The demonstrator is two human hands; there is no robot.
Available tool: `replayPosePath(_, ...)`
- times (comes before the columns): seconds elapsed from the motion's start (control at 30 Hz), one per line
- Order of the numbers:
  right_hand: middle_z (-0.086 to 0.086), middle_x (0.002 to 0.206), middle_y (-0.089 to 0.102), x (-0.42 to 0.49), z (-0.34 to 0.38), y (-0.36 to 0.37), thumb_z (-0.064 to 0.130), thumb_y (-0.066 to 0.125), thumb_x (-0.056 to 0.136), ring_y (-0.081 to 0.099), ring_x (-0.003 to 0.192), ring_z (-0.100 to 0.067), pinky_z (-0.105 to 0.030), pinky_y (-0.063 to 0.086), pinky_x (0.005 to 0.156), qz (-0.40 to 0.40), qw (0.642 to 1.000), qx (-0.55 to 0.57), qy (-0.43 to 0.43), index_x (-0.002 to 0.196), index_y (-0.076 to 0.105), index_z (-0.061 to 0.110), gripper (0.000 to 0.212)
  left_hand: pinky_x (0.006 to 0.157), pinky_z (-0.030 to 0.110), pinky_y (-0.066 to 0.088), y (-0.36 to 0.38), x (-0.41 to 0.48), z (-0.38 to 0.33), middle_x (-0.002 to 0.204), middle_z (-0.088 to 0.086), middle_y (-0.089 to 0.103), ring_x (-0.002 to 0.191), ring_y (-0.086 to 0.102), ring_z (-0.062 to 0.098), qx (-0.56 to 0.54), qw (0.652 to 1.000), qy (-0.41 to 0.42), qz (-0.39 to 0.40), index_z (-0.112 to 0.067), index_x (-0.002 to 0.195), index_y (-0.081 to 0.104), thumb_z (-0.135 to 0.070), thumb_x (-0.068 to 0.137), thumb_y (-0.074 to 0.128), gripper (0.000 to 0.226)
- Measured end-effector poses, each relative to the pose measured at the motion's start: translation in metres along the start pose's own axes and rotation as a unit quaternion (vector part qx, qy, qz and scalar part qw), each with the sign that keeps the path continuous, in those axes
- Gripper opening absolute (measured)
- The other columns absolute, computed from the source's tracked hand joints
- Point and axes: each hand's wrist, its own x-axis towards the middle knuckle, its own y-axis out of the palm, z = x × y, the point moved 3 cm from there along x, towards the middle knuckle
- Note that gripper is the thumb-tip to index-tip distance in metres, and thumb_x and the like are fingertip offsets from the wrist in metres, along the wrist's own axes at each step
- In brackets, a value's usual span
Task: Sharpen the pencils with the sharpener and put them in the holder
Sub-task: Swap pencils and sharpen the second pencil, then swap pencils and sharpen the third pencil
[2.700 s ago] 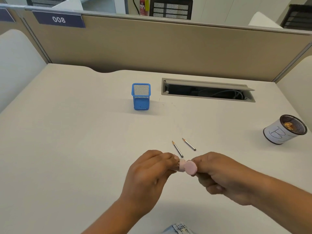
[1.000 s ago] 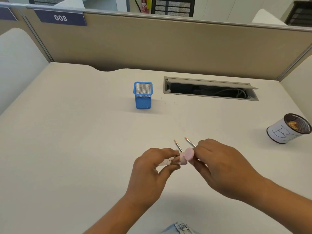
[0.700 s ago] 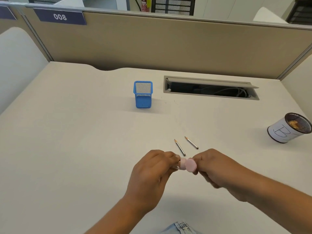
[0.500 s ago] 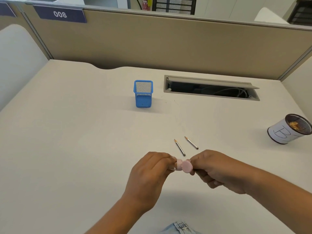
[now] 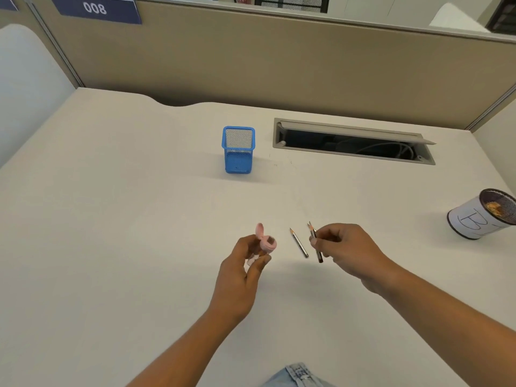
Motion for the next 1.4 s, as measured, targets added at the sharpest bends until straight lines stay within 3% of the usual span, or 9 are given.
replayPosePath(0.13,0.006,0.070,0.066,0.020,-0.005,0.002,0.020,0.072,0.085,0.057,0.062,-0.010,-0.020,0.040,0.058,-0.050,0.996,-0.064,-0.036,0.079,0.072,0.017,0.007,0.095,0.019,0.044,0.009,0.006,0.027,0.116,-0.018,0.065,0.116,0.058,-0.004,-0.033,0.999,-0.037,0.011,-0.026,0.118,0.046,-0.013,0.098,0.052,0.024)
replayPosePath(0.23,0.010,0.076,0.070,0.035,-0.006,0.001,0.020,0.070,0.086,0.063,0.069,-0.008,-0.020,0.044,0.063,-0.075,0.987,-0.126,-0.070,0.082,0.073,0.020,0.005,0.098,0.025,0.046,0.013,0.010,0.039,0.117,-0.014,0.065,0.115,0.059,0.000,-0.021,0.998,-0.051,0.016,-0.024,0.117,0.044,-0.011,0.099,0.049,0.023)
replayPosePath(0.33,0.012,0.081,0.071,0.051,-0.012,0.004,0.021,0.068,0.086,0.064,0.077,-0.007,-0.021,0.045,0.065,-0.075,0.976,-0.188,-0.075,0.088,0.073,0.024,0.006,0.093,0.021,0.046,0.014,0.012,0.051,0.116,-0.017,0.065,0.111,0.060,-0.004,-0.007,0.998,-0.067,0.018,-0.026,0.115,0.044,-0.011,0.099,0.048,0.023)
replayPosePath(0.47,0.013,0.074,0.070,0.065,-0.023,0.007,0.021,0.068,0.085,0.066,0.080,-0.013,-0.029,0.053,0.067,-0.085,0.962,-0.254,-0.056,0.096,0.071,0.024,0.012,0.089,0.003,0.040,0.014,0.012,0.055,0.119,-0.023,0.062,0.108,0.056,-0.016,0.030,0.997,-0.058,0.038,-0.030,0.116,0.042,-0.014,0.098,0.051,0.025)
replayPosePath(0.7,0.009,0.081,0.072,0.075,-0.029,0.017,0.025,0.066,0.085,0.067,0.084,-0.020,-0.034,0.056,0.073,-0.087,0.943,-0.314,-0.065,0.090,0.069,0.025,0.006,0.089,0.001,0.038,0.006,0.011,0.055,0.110,-0.042,0.061,0.111,0.057,-0.014,-0.012,0.998,-0.063,-0.011,-0.027,0.117,0.052,-0.011,0.095,0.058,0.028)
replayPosePath(0.87,0.006,0.083,0.073,0.077,-0.028,0.023,0.026,0.061,0.087,0.066,0.082,-0.024,-0.035,0.056,0.071,-0.092,0.934,-0.340,-0.065,0.090,0.069,0.024,0.008,0.093,0.006,0.041,0.002,0.010,0.052,0.111,-0.038,0.063,0.111,0.058,-0.010,-0.039,0.996,-0.073,-0.027,-0.028,0.114,0.057,-0.010,0.094,0.061,0.027)
replayPosePath(1.07,0.003,0.089,0.071,0.070,-0.027,0.026,0.031,0.058,0.089,0.065,0.082,-0.025,-0.036,0.056,0.070,-0.104,0.918,-0.372,-0.091,0.096,0.066,0.020,0.016,0.090,0.001,0.041,-0.003,0.008,0.044,0.110,-0.035,0.064,0.109,0.057,-0.016,-0.044,0.995,-0.080,-0.050,-0.044,0.110,0.054,-0.012,0.094,0.061,0.036)
replayPosePath(1.23,0.006,0.086,0.066,0.057,-0.032,0.032,0.037,0.058,0.089,0.063,0.081,-0.021,-0.035,0.052,0.069,-0.123,0.916,-0.361,-0.121,0.095,0.060,0.023,0.015,0.087,-0.002,0.040,-0.003,0.006,0.042,0.116,-0.026,0.062,0.110,0.055,-0.014,-0.023,0.996,-0.078,-0.041,-0.032,0.119,0.057,-0.014,0.094,0.060,0.031)
replayPosePath(1.4,0.006,0.088,0.065,0.052,-0.038,0.038,0.044,0.064,0.084,0.063,0.079,-0.022,-0.034,0.052,0.067,-0.095,0.918,-0.372,-0.096,0.104,0.052,0.023,0.032,0.085,-0.002,0.040,-0.003,0.004,0.035,0.114,-0.029,0.061,0.105,0.053,-0.021,-0.006,0.997,-0.074,-0.038,-0.035,0.119,0.055,-0.017,0.094,0.061,0.031)
